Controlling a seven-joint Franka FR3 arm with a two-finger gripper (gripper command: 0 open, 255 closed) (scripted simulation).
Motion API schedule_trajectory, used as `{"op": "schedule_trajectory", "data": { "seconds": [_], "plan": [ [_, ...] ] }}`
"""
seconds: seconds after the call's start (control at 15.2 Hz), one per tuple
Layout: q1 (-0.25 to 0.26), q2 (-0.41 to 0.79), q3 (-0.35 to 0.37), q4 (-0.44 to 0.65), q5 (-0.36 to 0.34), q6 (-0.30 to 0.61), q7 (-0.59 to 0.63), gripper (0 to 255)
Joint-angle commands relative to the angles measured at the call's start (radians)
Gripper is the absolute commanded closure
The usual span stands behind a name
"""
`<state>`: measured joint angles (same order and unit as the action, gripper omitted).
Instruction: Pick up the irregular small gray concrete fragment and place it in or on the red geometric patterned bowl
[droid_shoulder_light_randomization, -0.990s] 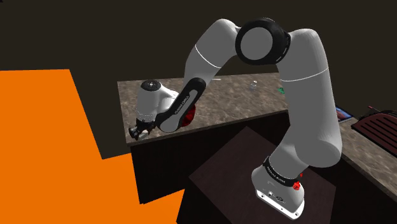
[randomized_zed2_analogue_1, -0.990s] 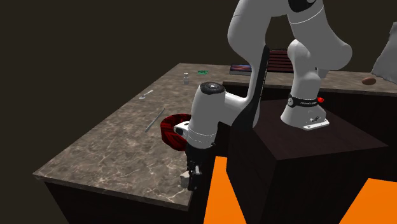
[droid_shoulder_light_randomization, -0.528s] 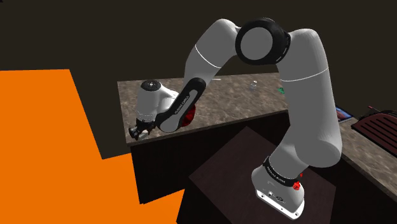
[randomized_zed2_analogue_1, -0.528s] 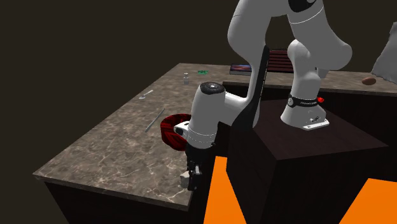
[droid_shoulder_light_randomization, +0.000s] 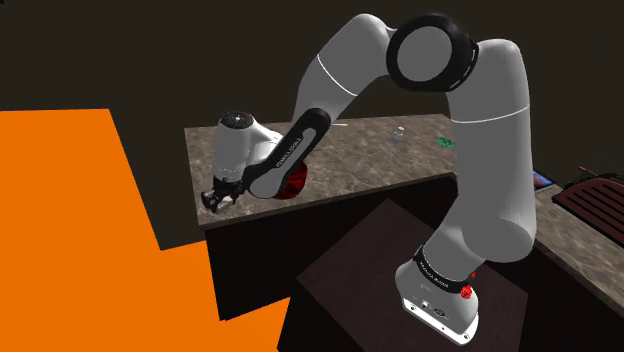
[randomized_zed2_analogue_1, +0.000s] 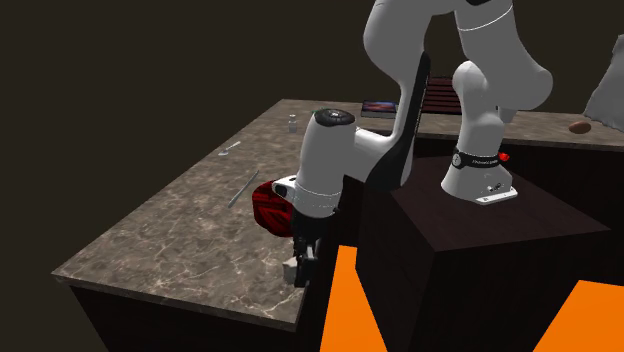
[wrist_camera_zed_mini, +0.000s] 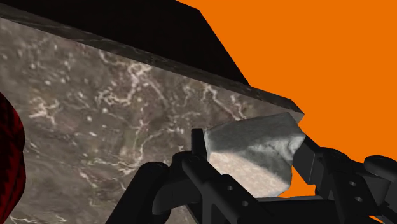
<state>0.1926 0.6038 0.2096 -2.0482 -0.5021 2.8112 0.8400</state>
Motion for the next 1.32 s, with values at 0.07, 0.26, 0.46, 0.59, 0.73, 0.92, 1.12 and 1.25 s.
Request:
{"op": "schedule_trajectory", "data": {
  "seconds": [0.07,0.26,0.46,0.59,0.73,0.92,1.12,1.25],
  "plan": [
    [-0.017,-0.036,0.022,-0.011,0.018,-0.027,-0.017,255],
    [-0.033,-0.07,0.043,-0.02,0.038,-0.053,-0.035,255],
    [-0.049,-0.104,0.064,-0.028,0.059,-0.08,-0.053,255],
    [-0.059,-0.126,0.077,-0.031,0.074,-0.098,-0.065,255],
    [-0.069,-0.148,0.09,-0.034,0.089,-0.117,-0.078,255],
    [-0.083,-0.18,0.109,-0.037,0.113,-0.146,-0.097,255],
    [-0.096,-0.211,0.126,-0.038,0.137,-0.175,-0.116,255],
    [-0.104,-0.231,0.137,-0.037,0.154,-0.195,-0.129,255]
  ]
}}
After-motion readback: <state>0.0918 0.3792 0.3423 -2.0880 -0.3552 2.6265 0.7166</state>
